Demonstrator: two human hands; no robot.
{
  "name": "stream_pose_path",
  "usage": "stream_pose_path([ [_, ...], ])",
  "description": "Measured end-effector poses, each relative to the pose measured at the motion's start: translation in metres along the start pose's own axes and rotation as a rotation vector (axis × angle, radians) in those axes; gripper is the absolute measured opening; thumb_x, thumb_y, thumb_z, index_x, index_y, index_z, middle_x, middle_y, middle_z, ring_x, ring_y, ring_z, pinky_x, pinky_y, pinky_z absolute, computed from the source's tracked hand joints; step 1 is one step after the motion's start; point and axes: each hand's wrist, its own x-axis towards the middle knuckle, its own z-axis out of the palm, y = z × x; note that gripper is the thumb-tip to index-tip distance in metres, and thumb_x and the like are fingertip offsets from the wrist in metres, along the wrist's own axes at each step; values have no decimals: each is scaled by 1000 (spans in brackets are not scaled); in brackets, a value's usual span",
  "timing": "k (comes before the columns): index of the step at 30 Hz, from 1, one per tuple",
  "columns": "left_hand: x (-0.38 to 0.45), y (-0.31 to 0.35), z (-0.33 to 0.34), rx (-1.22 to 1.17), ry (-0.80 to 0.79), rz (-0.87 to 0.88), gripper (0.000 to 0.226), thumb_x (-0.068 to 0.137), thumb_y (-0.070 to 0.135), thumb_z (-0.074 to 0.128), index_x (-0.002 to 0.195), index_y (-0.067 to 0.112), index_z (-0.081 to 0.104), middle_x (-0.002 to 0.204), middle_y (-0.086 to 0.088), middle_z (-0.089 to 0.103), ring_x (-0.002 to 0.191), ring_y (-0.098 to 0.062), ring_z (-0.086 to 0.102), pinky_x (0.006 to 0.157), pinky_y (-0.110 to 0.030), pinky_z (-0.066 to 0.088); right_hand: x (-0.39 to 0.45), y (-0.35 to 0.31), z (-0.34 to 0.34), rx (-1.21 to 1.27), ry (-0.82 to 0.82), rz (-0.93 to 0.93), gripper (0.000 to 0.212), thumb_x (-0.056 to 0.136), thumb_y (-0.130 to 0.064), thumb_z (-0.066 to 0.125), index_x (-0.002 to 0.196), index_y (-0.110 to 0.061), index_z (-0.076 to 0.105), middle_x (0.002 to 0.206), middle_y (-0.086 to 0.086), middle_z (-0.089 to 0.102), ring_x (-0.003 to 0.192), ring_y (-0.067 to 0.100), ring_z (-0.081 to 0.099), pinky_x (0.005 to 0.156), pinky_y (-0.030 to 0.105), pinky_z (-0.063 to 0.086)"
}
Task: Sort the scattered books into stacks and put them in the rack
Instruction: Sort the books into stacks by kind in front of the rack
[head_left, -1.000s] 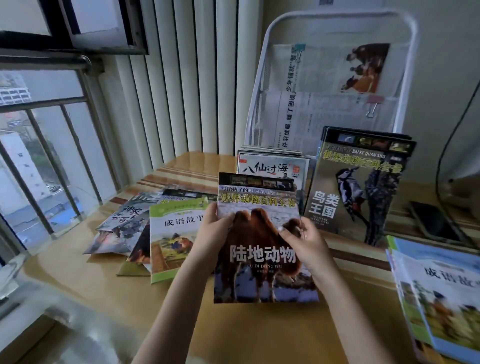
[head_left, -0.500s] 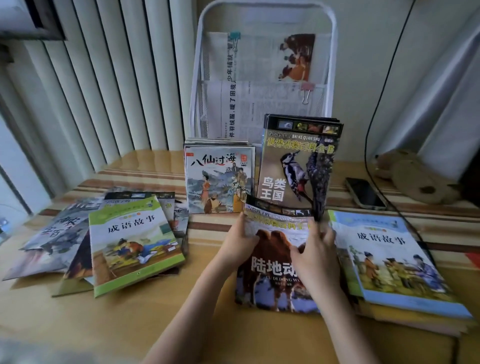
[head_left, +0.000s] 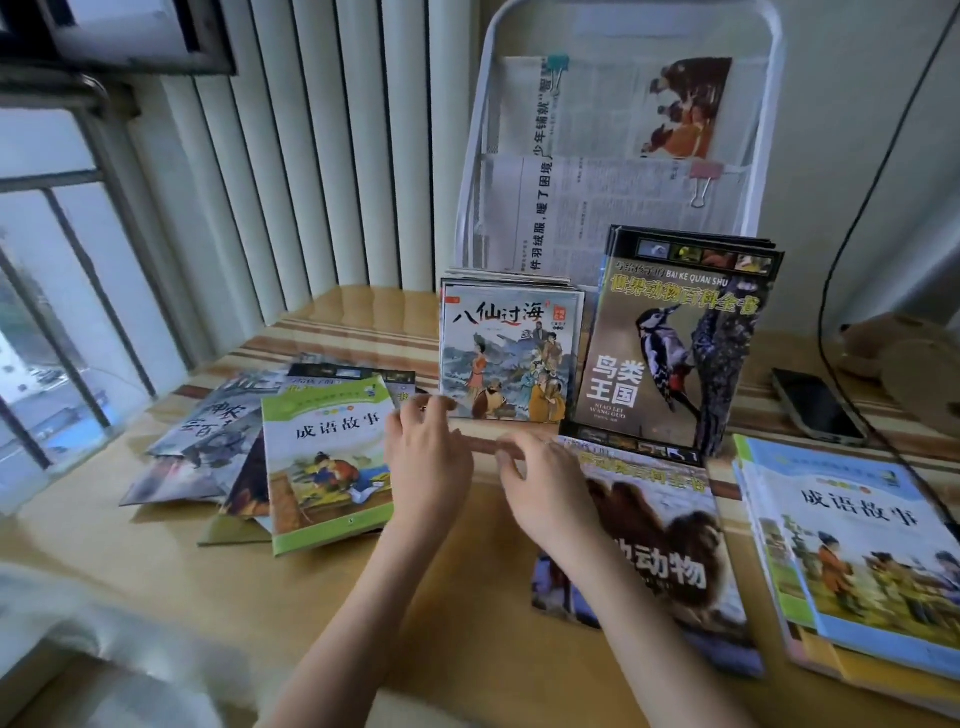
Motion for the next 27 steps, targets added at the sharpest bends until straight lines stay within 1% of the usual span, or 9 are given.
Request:
stream_pose_path([
  [3,9,-44,-26,212,91,-286,42,85,18,51,126,12,45,146,-22,29,136,-38,19,111,-54,12,12,-37,29,89,-167,-54,35,97,-31,46,127,-14,54,122,6,61,109,23,57,94,37,47],
  [6,7,-69,-43,222,-27,-523,58,84,27,50,136,6,33,152,-29,12,139,-45,8,111,-59,2,16,-57,56,133,-299,-22,46,97,-36,44,140,-20,40,136,5,53,118,26,52,100,41,43],
  [10,6,-72,-43,108,-77,-482,64,86,29,53,139,1,29,147,-32,22,139,-43,15,115,-48,9,15,-65,73,241,-181,11,38,93,-30,53,129,-19,50,120,6,62,105,25,58,79,30,44],
  [13,8,-67,-46,-77,57,-486,58,82,19,57,133,0,36,142,-26,35,132,-40,30,109,-49,24,14,-62,70,303,-137,28,41,92,-30,56,131,-22,48,113,4,64,95,21,60,71,29,43],
  [16,9,-66,-56,-404,230,-507,44,78,6,57,120,5,44,126,-17,49,120,-34,43,101,-47,36,15,-60,59,366,-20,61,40,92,-29,57,130,-23,47,105,0,63,88,17,62,69,31,50],
  [19,10,-63,-67,-675,263,-631,36,78,9,62,108,15,42,113,-12,56,108,-31,53,94,-48,45,18,-50,44,390,72,131,33,92,-33,56,123,-25,46,99,-8,56,66,6,55,48,21,41],
  [22,7,-45,-69,-835,152,-634,39,85,11,63,118,11,41,105,-7,58,96,-23,57,85,-38,49,21,-33,20,434,92,180,34,92,-36,55,122,-21,48,95,-8,57,69,8,57,53,24,44],
  [25,-4,-11,-61,-711,48,-434,46,89,13,54,133,13,40,109,0,59,95,-17,59,81,-33,49,18,-13,-8,276,-3,197,44,92,-46,50,129,-23,44,105,-3,56,75,14,59,61,29,47],
  [27,-12,13,-52,-737,-9,-321,47,91,13,52,136,17,39,111,3,60,97,-16,63,84,-40,54,12,6,-30,229,-13,232,50,93,-47,48,135,-22,41,112,0,55,75,13,58,65,32,48],
])
